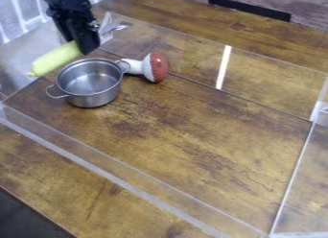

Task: Move the green spoon to the left

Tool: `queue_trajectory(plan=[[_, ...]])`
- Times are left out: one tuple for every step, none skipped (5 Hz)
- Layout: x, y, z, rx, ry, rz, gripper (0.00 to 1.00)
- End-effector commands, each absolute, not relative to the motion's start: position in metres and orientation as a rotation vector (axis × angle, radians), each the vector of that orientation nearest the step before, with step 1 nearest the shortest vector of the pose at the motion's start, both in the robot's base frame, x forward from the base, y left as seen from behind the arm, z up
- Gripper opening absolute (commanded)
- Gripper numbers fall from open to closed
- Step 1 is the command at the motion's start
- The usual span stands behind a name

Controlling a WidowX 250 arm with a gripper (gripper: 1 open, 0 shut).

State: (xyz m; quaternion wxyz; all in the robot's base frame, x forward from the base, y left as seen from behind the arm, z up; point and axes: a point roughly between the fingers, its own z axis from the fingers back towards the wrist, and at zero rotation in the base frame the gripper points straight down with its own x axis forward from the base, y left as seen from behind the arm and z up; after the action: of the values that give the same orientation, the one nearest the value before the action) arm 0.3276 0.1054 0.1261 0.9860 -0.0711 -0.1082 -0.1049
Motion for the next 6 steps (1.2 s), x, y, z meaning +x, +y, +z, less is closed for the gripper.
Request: queue_trajectory(plan=[[0.332,0.130,0.140,-0.111,-0.245,-0.182,0.00],[0.332,0.146,0.129,-0.113,-0.220,-0.157,0.00],[0.333,0.156,0.124,-0.104,-0.197,-0.158,0.00],[0.343,0.160,0.123,-0.108,-0.185,-0.162,0.00],[0.349,0.162,0.127,-0.111,-0.178,-0.172,0.00],[0.353,0.159,0.123,-0.118,-0.172,-0.159,0.00]])
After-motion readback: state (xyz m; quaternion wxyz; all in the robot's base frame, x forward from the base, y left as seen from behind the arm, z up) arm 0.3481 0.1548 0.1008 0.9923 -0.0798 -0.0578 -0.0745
